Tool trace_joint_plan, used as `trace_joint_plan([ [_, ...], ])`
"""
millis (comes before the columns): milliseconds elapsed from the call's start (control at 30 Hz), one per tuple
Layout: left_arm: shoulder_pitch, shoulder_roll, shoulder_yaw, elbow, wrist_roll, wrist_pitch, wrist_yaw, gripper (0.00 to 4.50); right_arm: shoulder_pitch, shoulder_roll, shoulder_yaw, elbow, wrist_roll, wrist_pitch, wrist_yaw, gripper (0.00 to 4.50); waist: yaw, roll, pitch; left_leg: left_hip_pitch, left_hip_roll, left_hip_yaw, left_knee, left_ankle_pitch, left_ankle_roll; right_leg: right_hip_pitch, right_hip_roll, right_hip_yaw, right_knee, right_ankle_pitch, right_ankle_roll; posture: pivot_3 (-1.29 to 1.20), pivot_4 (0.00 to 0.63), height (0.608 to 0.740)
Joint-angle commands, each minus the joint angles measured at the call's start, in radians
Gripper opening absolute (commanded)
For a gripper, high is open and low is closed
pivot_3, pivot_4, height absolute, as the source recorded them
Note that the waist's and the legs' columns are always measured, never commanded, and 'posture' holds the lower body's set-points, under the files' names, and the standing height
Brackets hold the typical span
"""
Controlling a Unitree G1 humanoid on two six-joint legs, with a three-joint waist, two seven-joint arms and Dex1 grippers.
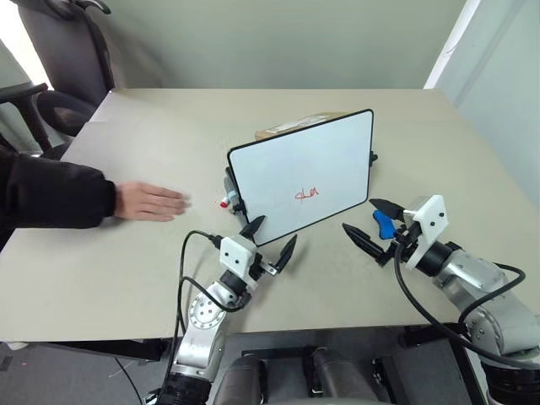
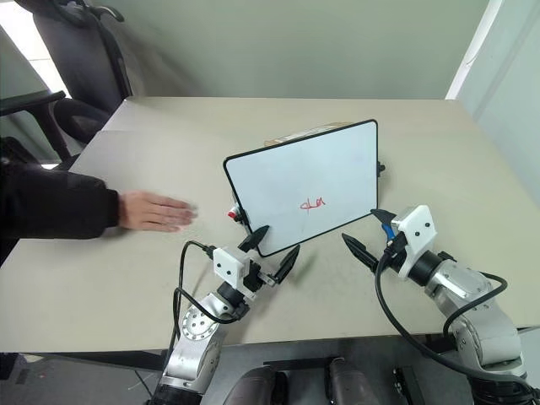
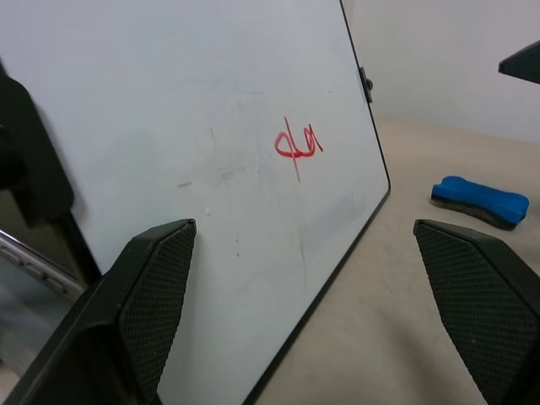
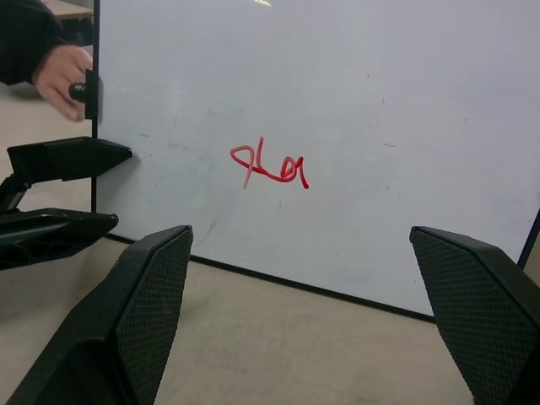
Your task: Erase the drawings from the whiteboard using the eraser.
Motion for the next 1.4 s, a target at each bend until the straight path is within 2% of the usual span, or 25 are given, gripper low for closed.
trace_joint_plan([
  [33,0.004,0.008,0.028,-0.044,-0.008,0.004,0.018,4.5,-0.016,-0.005,-0.02,-0.016,0.009,-0.018,0.003,4.37,0.0,0.0,0.0,0.0,0.0,0.0,0.0,0.0,0.0,0.0,0.0,0.0,0.0,0.0,0.0,0.0,0.15,0.74],
  [300,0.014,0.002,0.01,-0.046,0.005,0.006,0.021,4.5,-0.023,-0.004,-0.028,-0.013,0.013,-0.012,-0.004,4.37,0.0,0.0,0.0,0.0,0.0,0.0,0.0,0.0,0.0,0.0,0.0,0.0,0.0,0.0,0.0,0.0,0.15,0.74],
  [467,0.023,-0.005,-0.001,-0.056,0.009,0.007,0.023,4.5,-0.071,0.003,-0.031,0.045,-0.009,0.025,-0.057,4.37,0.0,0.0,0.0,0.0,0.0,0.0,0.0,0.0,0.0,0.0,0.0,0.0,0.0,0.0,0.0,0.0,0.15,0.74],
  [800,0.037,-0.026,-0.013,-0.058,0.025,-0.011,0.048,4.5,-0.223,-0.018,-0.072,0.185,0.006,0.262,-0.164,4.37,0.001,0.0,0.0,0.0,0.0,0.0,0.0,0.0,0.0,0.0,0.0,0.0,0.0,0.0,0.0,0.0,0.15,0.74],
  [1167,0.038,-0.033,-0.029,-0.056,0.024,-0.014,0.041,4.5,-0.234,-0.03,-0.088,0.21,-0.007,0.382,-0.177,4.37,0.001,0.0,0.0,0.0,0.0,0.0,0.0,0.0,0.001,0.0,0.0,0.0,0.0,0.0,0.0,0.0,0.15,0.74],
  [1400,0.031,-0.039,-0.031,-0.049,0.025,-0.012,0.039,4.5,-0.269,-0.035,-0.058,0.303,-0.059,0.463,-0.225,4.37,0.002,0.0,0.0,0.0,0.0,0.0,0.0,-0.001,0.001,0.0,0.0,0.0,0.0,0.0,0.0,0.0,0.15,0.74],
])
